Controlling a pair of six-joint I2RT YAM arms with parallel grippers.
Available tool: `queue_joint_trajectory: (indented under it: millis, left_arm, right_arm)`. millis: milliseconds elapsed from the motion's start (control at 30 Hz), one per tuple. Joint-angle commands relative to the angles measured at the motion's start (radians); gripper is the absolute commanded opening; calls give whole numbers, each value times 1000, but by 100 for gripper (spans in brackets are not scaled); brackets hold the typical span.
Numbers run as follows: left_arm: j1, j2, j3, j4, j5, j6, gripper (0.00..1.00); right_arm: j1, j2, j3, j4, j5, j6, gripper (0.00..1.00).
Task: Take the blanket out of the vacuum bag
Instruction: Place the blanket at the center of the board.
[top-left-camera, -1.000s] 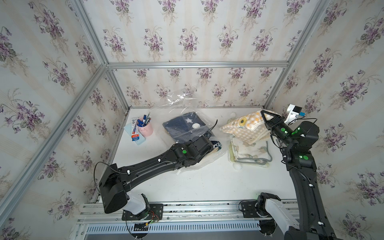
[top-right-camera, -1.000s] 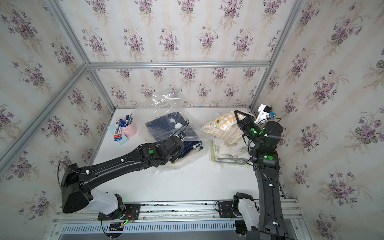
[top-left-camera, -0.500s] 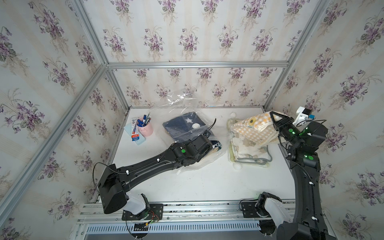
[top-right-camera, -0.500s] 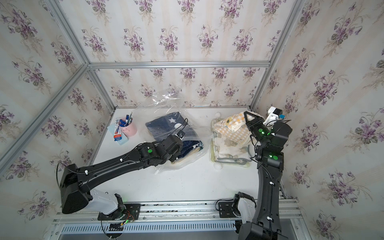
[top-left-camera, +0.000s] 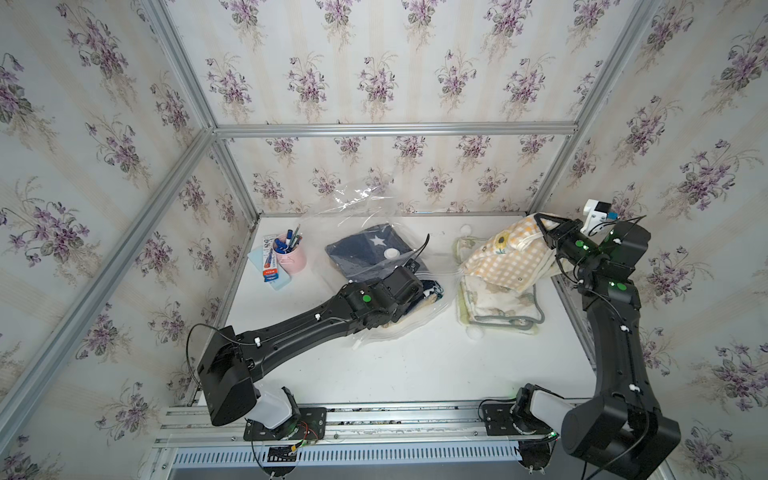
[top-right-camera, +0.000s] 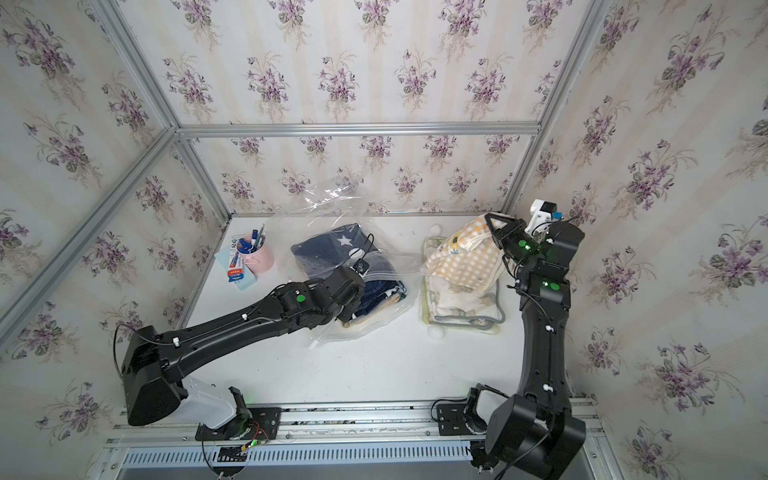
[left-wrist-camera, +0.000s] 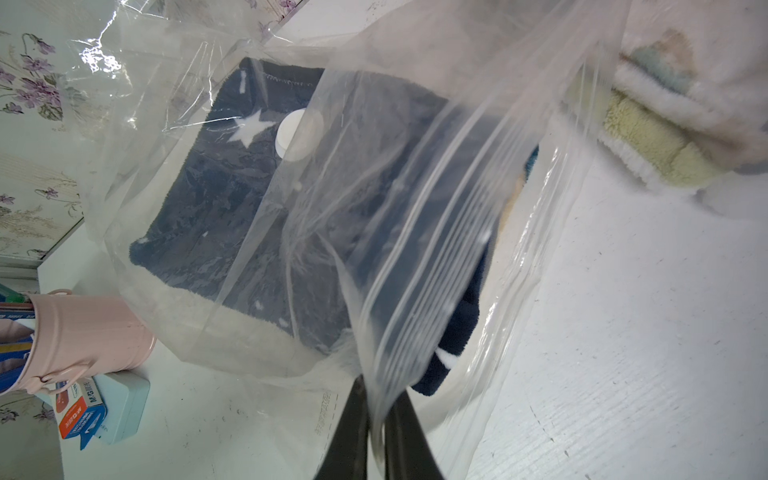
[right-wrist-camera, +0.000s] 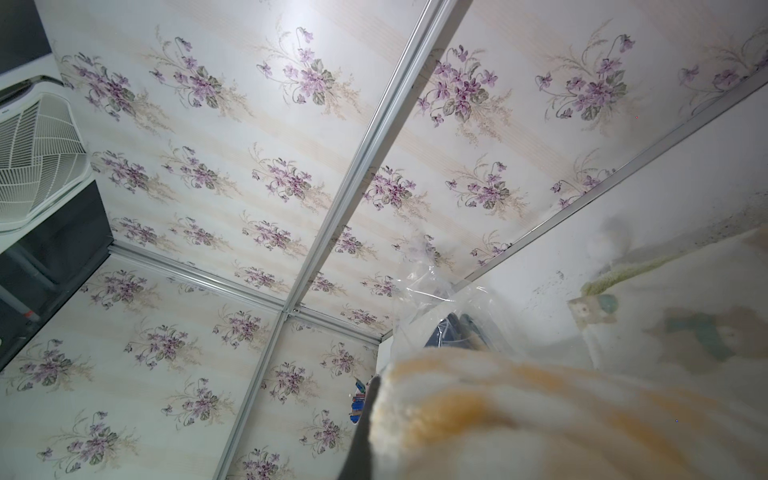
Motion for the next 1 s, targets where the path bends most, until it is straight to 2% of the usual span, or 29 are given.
queue_joint_trajectory:
  millis: [0, 100, 167, 200, 300, 367, 433, 500, 667, 833, 967]
  left_arm:
    - [11, 4, 12, 3, 12, -11, 12]
    - [23, 6, 16, 4, 28, -14, 12]
    - [28, 5, 15, 7, 33, -9, 12]
    - [29, 1, 15, 9, 34, -8, 12]
    - [30, -11, 2, 22, 41, -4, 12]
    - [30, -13, 0, 23, 51, -4, 12]
    - [30, -10, 0, 21, 54, -6, 12]
    - [30, -6, -1, 16, 60, -9, 12]
    - [30, -1, 6, 8, 67, -16, 12]
    - [30, -8, 5, 9, 75, -21, 12]
    - [30, -12, 8, 3, 76, -19, 12]
  right_arm:
    - [17, 92, 68, 186, 7, 73, 0]
    - [36, 147, 84, 426, -1, 177, 0]
    - [38, 107, 5, 582, 41, 153, 0]
    - [37, 84, -55, 617, 75, 117, 0]
    - [42, 74, -236, 572, 120, 60, 0]
    - [42, 84, -423, 597, 151, 70, 0]
    - [46, 97, -604, 703, 149, 115, 0]
    - [57, 80, -721, 708, 176, 116, 0]
    - [61, -62, -818, 537, 219, 48, 0]
    - [60, -209, -727, 232, 289, -51, 0]
    - [60, -239, -648, 74, 272, -44, 0]
